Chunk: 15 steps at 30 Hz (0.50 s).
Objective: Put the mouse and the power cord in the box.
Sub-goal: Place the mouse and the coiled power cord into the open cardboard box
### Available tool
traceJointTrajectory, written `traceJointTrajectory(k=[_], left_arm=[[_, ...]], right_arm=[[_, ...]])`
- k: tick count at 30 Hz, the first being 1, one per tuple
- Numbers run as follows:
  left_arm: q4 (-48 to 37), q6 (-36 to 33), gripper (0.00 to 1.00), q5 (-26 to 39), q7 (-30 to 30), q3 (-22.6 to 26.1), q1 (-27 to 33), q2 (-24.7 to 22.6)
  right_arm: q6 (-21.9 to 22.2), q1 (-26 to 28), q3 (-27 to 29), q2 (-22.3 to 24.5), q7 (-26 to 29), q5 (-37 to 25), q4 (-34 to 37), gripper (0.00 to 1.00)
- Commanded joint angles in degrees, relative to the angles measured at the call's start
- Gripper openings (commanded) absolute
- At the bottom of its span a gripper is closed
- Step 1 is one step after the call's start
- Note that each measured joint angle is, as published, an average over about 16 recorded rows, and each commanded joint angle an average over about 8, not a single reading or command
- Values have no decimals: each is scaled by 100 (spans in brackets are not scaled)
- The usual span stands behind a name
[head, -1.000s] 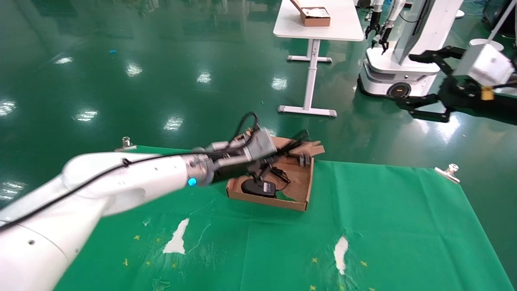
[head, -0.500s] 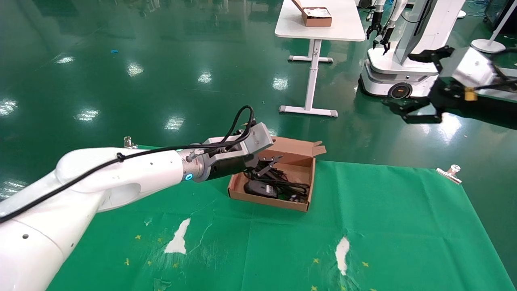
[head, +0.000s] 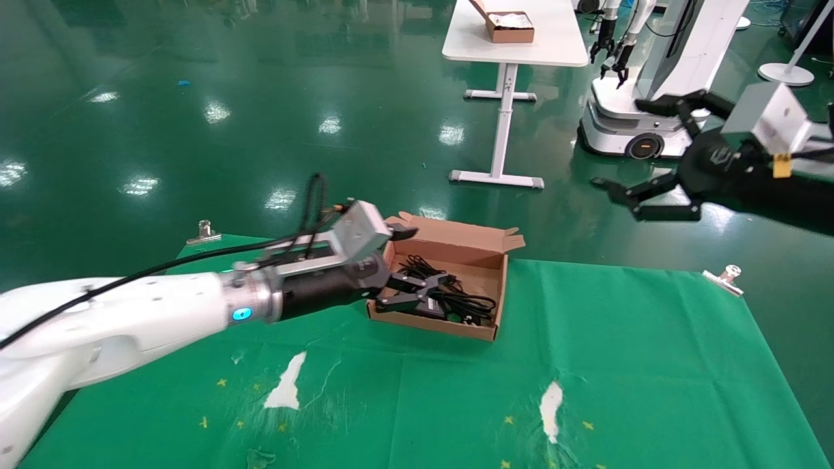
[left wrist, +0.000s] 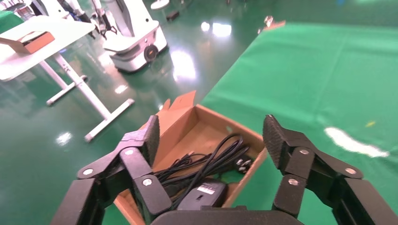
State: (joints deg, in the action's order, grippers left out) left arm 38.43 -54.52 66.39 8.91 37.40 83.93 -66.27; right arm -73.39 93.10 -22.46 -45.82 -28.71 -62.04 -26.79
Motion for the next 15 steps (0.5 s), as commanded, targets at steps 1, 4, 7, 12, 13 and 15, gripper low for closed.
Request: traceJointTrajectory(k=[1,4,7,12,13,15], left_arm=[[170,-151,100,-118,-95,-103,-108,151],[411,-364,100,-287,-230,-250,-261,365],[648,-575,100,-452,-362,-394,-412,576],[1047,-928,100,-731,-586,-637,-666,931],[1126,-999,100,-786,-630,-685,-717,1001],[1286,-1141,100,-898,-719,-782,-818,1144]], right_arm=[[-58,-149,30,51,186,95,-221,100],[-140,-360,73,123,450,230,-534,100],[-221,-567,116,194,710,363,-842,100],[-358,-917,187,314,1147,587,-1360,100],[-385,-986,201,338,1234,631,-1463,100],[-439,-1126,230,386,1409,721,-1671,100]])
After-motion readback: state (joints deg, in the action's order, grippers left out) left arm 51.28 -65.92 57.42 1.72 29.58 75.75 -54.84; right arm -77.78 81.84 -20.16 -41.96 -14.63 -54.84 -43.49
